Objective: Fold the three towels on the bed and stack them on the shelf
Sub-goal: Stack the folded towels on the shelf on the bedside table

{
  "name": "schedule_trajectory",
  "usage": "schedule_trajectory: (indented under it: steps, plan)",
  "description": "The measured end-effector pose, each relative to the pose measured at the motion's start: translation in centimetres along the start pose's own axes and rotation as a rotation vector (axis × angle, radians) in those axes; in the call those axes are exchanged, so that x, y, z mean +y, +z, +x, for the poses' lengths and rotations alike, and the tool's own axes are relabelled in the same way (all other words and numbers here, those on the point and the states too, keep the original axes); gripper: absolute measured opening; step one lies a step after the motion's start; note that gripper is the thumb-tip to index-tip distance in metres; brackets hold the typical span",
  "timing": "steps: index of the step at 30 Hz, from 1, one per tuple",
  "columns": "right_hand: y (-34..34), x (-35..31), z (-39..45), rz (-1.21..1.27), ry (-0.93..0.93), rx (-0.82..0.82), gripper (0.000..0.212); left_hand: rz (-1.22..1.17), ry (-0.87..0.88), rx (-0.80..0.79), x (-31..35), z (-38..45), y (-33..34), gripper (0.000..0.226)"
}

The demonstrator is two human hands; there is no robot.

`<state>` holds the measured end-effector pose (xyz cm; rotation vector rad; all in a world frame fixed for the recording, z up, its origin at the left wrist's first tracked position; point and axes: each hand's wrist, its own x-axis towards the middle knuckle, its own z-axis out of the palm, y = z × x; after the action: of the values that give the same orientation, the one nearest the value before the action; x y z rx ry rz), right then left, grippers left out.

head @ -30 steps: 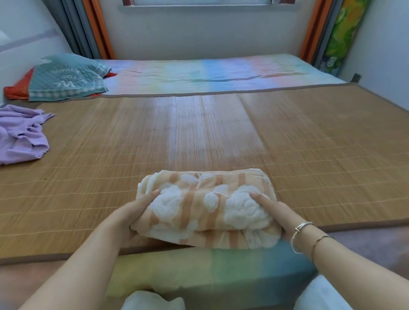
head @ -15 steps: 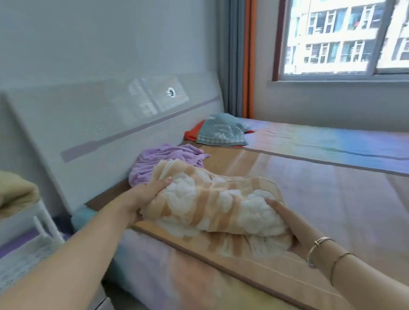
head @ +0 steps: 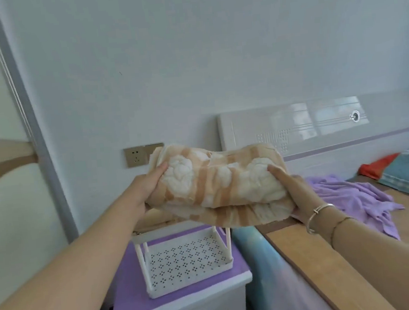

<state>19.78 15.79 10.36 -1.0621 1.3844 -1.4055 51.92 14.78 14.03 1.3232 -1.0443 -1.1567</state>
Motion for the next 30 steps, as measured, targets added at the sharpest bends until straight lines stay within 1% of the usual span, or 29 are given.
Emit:
schedule_trajectory:
  steps: [2, 3, 5, 6, 9, 10, 12, 13, 14, 16, 17, 18, 20, 22, 26, 28, 30]
  plan:
    - [3.3, -1.6, 1.9, -0.025, -0.055, -0.049, 0.081, -0.046, 0.009, 0.058, 0.5, 1.6, -2.2, 0.062]
    - [5.0, -2.4, 2.9, -0.015, -0.069, -0.073, 0.084, -0.066, 0.009, 0.086, 0.7, 2.6, -3.2, 0.064]
    - [8.0, -3.4, 5.1, -0.025, -0.077, -0.118, 0.095, -0.1, 0.019, 0.143, 0.9, 4.4, -4.8, 0.06]
    - [9.0, -3.8, 5.9, -0.027, -0.112, -0.122, 0.096, -0.108, 0.028, 0.164, 0.9, 5.1, -5.4, 0.057]
    - [12.5, -4.2, 9.2, -0.019, -0.177, -0.152, 0.092, -0.111, 0.058, 0.209, 1.3, 7.7, -7.1, 0.06]
    - [13.4, -4.1, 10.6, -0.017, -0.184, -0.162, 0.086, -0.11, 0.064, 0.225, 1.4, 8.7, -7.4, 0.061]
    - [15.3, -3.3, 12.7, -0.025, -0.206, -0.157, 0.068, -0.078, 0.048, 0.246, 0.8, 11.0, -8.2, 0.062]
    - [16.1, -2.4, 14.0, -0.076, -0.215, -0.146, 0.066, -0.045, 0.016, 0.256, 0.3, 12.0, -8.5, 0.066]
    - [16.6, -1.2, 15.1, -0.197, -0.217, -0.14, 0.065, 0.001, -0.036, 0.273, -0.7, 12.8, -8.8, 0.074]
    - [17.7, 2.2, 16.8, -0.522, -0.194, -0.186, 0.06, 0.171, -0.18, 0.316, -3.7, 14.3, -9.0, 0.085]
    - [18.3, 4.2, 17.5, -0.653, -0.183, -0.207, 0.058, 0.274, -0.233, 0.333, -5.5, 14.5, -8.8, 0.083]
    - [18.7, 5.7, 18.1, -0.724, -0.171, -0.225, 0.056, 0.363, -0.256, 0.357, -7.2, 14.8, -8.7, 0.078]
    - [19.5, 6.9, 18.9, -0.784, -0.19, -0.236, 0.055, 0.409, -0.262, 0.385, -9.4, 15.8, -8.8, 0.076]
    - [19.7, 7.0, 20.0, -0.817, -0.208, -0.235, 0.056, 0.428, -0.265, 0.392, -10.0, 17.1, -8.9, 0.079]
    - [19.3, 7.5, 21.0, -0.798, -0.228, -0.247, 0.057, 0.591, -0.197, 0.429, -10.2, 18.1, -8.2, 0.067]
    - [19.0, 7.6, 21.0, -0.788, -0.23, -0.252, 0.058, 0.595, -0.156, 0.461, -10.8, 18.2, -7.9, 0.068]
    - [18.7, 7.6, 20.5, -0.785, -0.221, -0.259, 0.058, 0.604, -0.146, 0.529, -10.9, 17.6, -7.5, 0.07]
